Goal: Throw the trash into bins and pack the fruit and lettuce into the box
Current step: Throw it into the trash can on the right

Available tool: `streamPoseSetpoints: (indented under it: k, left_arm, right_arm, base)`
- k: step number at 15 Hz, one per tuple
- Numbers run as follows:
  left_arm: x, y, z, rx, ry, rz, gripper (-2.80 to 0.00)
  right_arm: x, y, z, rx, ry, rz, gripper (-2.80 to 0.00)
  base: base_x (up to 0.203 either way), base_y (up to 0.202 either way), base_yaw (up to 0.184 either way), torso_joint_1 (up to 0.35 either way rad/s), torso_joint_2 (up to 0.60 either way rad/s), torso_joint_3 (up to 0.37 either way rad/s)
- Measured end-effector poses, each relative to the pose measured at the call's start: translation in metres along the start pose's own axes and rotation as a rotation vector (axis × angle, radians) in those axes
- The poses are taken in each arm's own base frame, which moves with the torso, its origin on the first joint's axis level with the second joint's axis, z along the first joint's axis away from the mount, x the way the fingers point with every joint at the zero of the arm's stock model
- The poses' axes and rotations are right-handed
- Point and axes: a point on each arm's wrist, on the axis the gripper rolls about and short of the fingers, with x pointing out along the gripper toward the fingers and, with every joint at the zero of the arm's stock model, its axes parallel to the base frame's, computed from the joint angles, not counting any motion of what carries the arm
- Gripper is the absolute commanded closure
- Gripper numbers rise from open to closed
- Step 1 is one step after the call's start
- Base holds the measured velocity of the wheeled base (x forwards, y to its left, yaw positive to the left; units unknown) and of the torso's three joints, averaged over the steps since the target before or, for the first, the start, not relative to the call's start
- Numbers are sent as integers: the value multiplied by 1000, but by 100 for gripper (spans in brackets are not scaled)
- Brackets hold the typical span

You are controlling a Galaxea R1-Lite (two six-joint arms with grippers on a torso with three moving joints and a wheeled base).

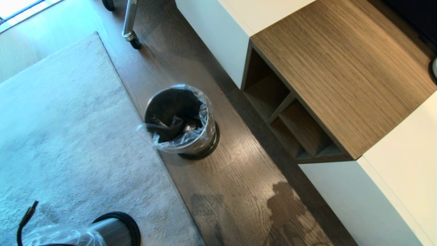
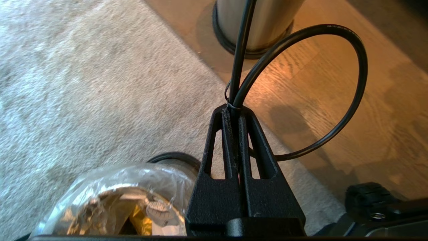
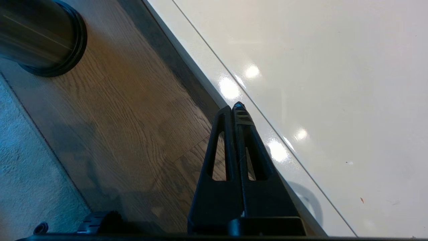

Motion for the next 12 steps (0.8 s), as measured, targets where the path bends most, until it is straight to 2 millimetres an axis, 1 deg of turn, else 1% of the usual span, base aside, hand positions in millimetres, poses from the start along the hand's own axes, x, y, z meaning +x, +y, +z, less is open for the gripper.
streamPoseSetpoints:
  k: [1, 4, 5, 7, 9, 12]
  left_arm:
    - [5, 2, 10, -2, 4, -22, 0]
    - [31, 10, 53, -4, 6, -85, 0]
    - [44, 12, 71, -4, 3, -116, 0]
    - [68, 14, 97, -5, 15, -196, 0]
    - [96, 12, 114, -5, 47, -294, 0]
    - [141, 0, 129, 9, 82, -396, 0]
  right_arm:
    - [0, 0, 0, 0, 0, 0, 0]
    - [0, 0, 0, 0, 0, 0, 0]
    - [0, 0, 0, 0, 0, 1, 0]
    - [0, 0, 0, 0, 0, 0, 0]
    - [0, 0, 0, 0, 0, 0, 0]
    - [0, 0, 0, 0, 0, 0, 0]
  base:
    - [0, 0, 0, 0, 0, 0]
    - [0, 0, 0, 0, 0, 0]
    - [0, 0, 0, 0, 0, 0]
    - [0, 0, 0, 0, 0, 0]
    - [0, 0, 0, 0, 0, 0]
    - [0, 0, 0, 0, 0, 0]
